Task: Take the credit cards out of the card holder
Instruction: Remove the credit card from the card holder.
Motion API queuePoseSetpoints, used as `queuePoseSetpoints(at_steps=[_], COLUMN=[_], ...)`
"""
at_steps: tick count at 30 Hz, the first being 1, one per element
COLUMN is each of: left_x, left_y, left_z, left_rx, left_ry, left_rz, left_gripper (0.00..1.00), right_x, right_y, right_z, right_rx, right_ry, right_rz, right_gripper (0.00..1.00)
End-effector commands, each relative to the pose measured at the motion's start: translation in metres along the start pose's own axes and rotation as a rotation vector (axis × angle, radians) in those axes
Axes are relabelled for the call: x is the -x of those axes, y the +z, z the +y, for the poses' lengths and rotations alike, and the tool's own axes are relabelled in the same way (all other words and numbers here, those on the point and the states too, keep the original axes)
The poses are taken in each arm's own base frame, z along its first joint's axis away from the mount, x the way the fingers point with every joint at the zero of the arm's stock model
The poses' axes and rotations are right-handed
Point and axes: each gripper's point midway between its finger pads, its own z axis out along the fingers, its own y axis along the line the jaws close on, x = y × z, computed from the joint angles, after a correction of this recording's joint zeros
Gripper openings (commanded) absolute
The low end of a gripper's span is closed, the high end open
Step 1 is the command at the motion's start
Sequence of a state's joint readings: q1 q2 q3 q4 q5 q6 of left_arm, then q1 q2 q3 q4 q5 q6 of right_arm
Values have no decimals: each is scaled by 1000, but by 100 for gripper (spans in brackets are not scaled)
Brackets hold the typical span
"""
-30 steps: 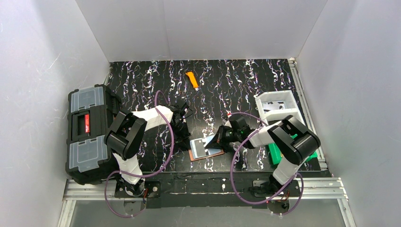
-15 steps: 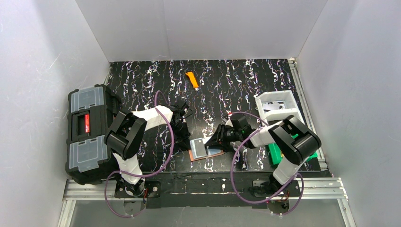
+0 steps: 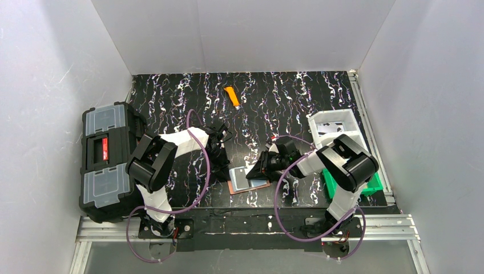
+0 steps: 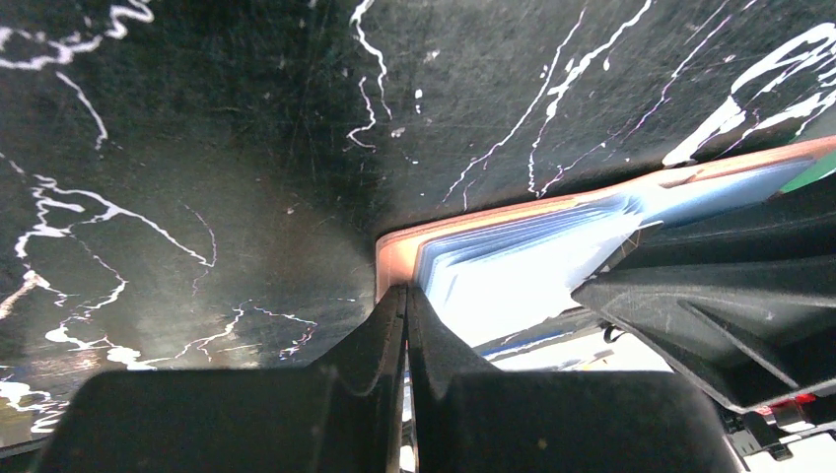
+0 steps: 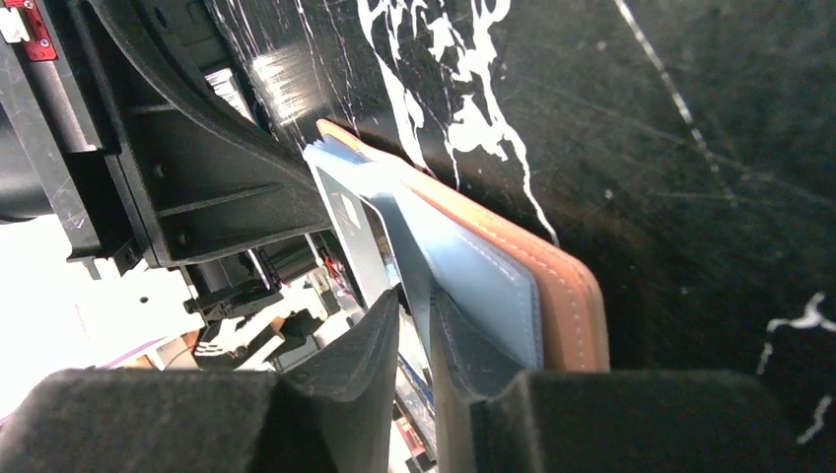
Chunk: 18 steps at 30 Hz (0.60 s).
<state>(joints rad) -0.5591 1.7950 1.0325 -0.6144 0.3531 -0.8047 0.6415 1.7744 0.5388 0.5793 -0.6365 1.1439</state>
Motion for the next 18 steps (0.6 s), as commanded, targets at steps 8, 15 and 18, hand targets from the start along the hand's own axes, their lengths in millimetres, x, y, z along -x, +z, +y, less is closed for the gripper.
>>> queuePoseSetpoints(at_steps=[8, 15, 18], left_x=[9, 9, 9], left_y=[29, 28, 27], left_z=[70, 74, 74], left_rx=[297, 310, 309], left_ry=[6, 0, 3], left_rz=[-52, -55, -55], left_gripper=[0, 0, 0], right_x=[5, 9, 11], right_y=[2, -12, -15], right_z=[-5, -14, -16], right_rx=[-23, -73, -86], right_ry=[-7, -10, -17], right_rz=[-39, -99, -113], right_gripper=[3, 1, 1])
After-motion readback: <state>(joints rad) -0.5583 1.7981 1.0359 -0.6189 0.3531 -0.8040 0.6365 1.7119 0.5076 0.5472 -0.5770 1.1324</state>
